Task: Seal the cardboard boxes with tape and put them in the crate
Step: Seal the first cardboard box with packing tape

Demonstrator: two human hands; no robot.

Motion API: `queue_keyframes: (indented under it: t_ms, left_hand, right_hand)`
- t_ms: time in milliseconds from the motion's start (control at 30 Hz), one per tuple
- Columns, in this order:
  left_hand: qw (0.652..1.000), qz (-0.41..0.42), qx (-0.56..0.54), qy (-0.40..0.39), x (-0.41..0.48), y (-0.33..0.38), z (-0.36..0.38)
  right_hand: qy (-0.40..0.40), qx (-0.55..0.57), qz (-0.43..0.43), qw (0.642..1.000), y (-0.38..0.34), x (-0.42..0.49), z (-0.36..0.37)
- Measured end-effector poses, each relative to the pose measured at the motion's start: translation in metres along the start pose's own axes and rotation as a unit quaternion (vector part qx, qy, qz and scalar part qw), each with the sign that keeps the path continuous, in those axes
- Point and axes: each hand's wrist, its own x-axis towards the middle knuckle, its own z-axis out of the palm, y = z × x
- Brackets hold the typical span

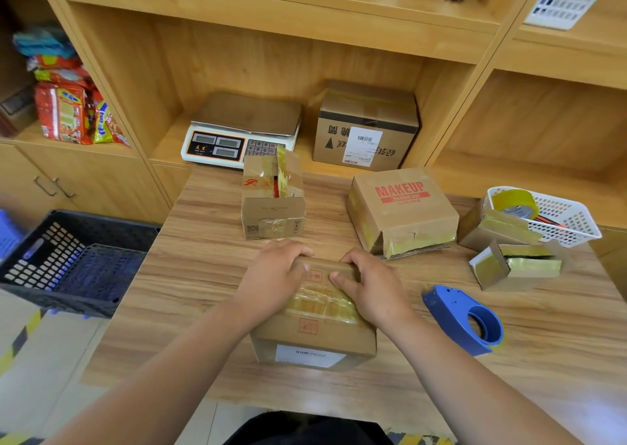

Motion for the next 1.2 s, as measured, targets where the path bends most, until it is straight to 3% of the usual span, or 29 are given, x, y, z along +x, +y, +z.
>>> queue_keyframes:
  t_ms: [100, 200, 300, 700, 767, 900, 1200]
  left_hand:
    - [0.995, -0.020, -0.003, -0.097, -0.004, -0.012, -0.019]
    - [0.986, -0.024, 0.018, -0.164, -0.011, -0.028, -0.031]
    - [0.976, -0.059, -0.080, -0.192, -0.016, -0.034, -0.033]
    - [0.983, -0.071, -0.130, -0.107, -0.008, -0.043, -0.019]
    - [0.985, -0.068, -0.123, -0.096, -0.009, -0.046, -0.016]
    - [0.987, -0.062, -0.125, -0.075, -0.010, -0.048, -0.012]
    - [0.991, -0.050, -0.122, -0.033, -0.010, -0.048, -0.007]
  right_hand:
    - [0.004, -0.044, -0.017, 0.999, 0.002, 0.000, 0.001]
    - [-0.073, -0.100, -0.067, 0.990, 0.004, -0.002, -0.004]
    - [-0.129, -0.150, -0.115, 0.974, 0.000, -0.002, -0.002]
    - [0.017, -0.090, -0.061, 0.994, -0.023, 0.015, 0.009]
    - [0.006, -0.117, -0.079, 0.990, -0.026, 0.015, 0.009]
    - [-0.106, -0.163, -0.105, 0.975, -0.033, 0.008, 0.013]
    - [-0.067, -0.157, -0.098, 0.980, -0.039, 0.019, 0.020]
